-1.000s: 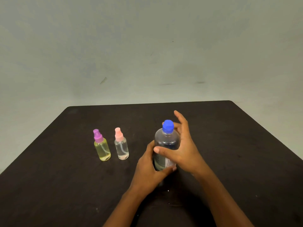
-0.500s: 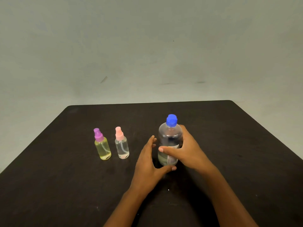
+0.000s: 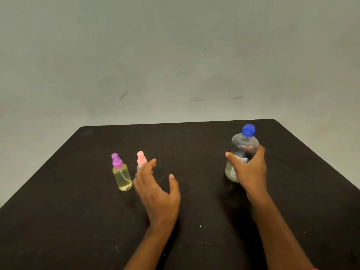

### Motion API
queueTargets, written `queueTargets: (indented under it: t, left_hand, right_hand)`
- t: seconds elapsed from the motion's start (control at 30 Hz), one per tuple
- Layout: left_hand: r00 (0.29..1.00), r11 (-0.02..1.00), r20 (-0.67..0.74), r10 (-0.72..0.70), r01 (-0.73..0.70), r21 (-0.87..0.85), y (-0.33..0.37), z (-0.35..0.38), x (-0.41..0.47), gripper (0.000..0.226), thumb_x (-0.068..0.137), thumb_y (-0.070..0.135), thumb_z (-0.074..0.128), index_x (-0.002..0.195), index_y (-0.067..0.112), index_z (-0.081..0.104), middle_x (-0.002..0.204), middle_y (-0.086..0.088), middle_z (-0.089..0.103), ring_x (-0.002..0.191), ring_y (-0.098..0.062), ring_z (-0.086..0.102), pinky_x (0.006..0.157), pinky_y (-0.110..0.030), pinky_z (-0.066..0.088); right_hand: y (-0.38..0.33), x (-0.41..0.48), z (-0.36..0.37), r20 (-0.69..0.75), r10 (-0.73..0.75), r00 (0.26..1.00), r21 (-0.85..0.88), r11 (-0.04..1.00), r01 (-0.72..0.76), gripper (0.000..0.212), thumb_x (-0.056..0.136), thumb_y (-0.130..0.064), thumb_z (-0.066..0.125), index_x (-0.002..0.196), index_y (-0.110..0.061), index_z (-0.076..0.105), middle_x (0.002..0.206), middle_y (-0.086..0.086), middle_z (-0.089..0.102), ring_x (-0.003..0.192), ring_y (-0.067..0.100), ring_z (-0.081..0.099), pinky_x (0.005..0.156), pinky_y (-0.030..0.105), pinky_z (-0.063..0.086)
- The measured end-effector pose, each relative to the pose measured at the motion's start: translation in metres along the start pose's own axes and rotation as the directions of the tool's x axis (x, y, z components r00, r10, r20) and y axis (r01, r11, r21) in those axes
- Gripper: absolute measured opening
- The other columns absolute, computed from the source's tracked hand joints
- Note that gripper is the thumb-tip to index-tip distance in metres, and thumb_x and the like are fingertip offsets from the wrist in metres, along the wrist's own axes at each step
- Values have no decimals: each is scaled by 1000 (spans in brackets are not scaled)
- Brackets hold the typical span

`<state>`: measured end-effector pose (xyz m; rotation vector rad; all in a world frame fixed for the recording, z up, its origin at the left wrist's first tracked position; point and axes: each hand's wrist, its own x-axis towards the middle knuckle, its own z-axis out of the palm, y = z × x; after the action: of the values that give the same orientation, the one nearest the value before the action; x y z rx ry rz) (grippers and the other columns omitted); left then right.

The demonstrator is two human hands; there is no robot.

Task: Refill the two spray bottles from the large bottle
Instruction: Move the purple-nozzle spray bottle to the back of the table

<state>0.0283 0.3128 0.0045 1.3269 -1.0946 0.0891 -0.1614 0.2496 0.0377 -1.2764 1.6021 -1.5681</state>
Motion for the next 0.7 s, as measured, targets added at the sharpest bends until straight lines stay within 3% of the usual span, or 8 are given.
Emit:
queueTargets:
  t: [0.1, 0.2, 0.27, 0.33, 0.43, 0.5, 0.6, 0.7]
  left_hand:
    - [990, 990, -89, -105, 112, 86, -1, -1, 3, 67, 70, 2, 74, 128, 12, 41, 127, -10, 42, 114, -23, 35, 96, -46, 38]
    - [986, 984, -71, -148, 155, 90, -2, 0, 4, 77, 66, -4, 76, 132, 9, 38, 133, -13, 38, 121, -24, 31, 101, -52, 36]
    - [980, 978, -36, -195, 197, 71, -2, 1, 4, 81, 68, -4, 75, 137, 10, 35, 138, -12, 34, 126, -22, 28, 104, -46, 33]
    - [968, 966, 11, -251, 250, 61, -3, 1, 4, 86, 70, -3, 74, 142, 12, 31, 144, -11, 29, 131, -22, 25, 105, -39, 29]
    - [945, 945, 62, -322, 317, 82, -5, 2, 4, 91, 72, -1, 73, 146, 17, 23, 150, -10, 21, 136, -27, 23, 106, -36, 25]
    - [930, 932, 80, -359, 354, 77, -7, 1, 5, 94, 74, 1, 73, 148, 20, 19, 153, -9, 19, 139, -25, 21, 110, -39, 24]
    - [889, 900, 143, -434, 433, 44, -12, 1, 6, 93, 80, 7, 70, 151, 21, 11, 156, -3, 20, 143, -21, 20, 117, -45, 22]
    - [880, 892, 152, -449, 451, 24, -20, 2, 7, 76, 87, 14, 62, 149, 23, 19, 151, -1, 34, 138, -22, 34, 110, -50, 34]
  right_hand:
    - [4, -1, 2, -44, -8, 999, -9, 1000, 8, 84, 75, -30, 81, 142, -22, 33, 136, -1, 47, 124, 20, 49, 100, 37, 43]
    - [-1, -7, 10, -239, -115, 964, -69, 992, 101, 102, 71, -32, 84, 150, -17, 21, 151, 5, 30, 139, 22, 30, 113, 43, 31]
    - [-9, -14, 15, -380, -271, 884, -96, 962, 254, 98, 72, -29, 83, 148, -13, 23, 150, 9, 28, 139, 22, 28, 114, 46, 31]
    - [-14, -22, 20, -434, -469, 770, -136, 878, 459, 88, 75, -26, 80, 144, -9, 27, 145, 10, 30, 136, 24, 32, 112, 44, 34]
    - [-17, -38, 32, -347, -692, 632, -164, 709, 686, 74, 75, -10, 76, 135, -3, 33, 134, 13, 34, 130, 30, 38, 109, 43, 35]
    - [-18, -50, 44, -252, -757, 603, -138, 645, 752, 68, 74, -2, 73, 131, 1, 37, 129, 14, 39, 125, 29, 41, 108, 40, 37]
    - [-14, -66, 61, -136, -742, 656, -27, 665, 747, 60, 77, -2, 69, 130, -2, 40, 126, 11, 45, 118, 26, 48, 98, 39, 46]
    - [-10, -75, 68, 23, -691, 722, 54, 722, 689, 50, 83, -9, 62, 130, -8, 43, 125, 6, 48, 114, 12, 50, 92, 29, 48]
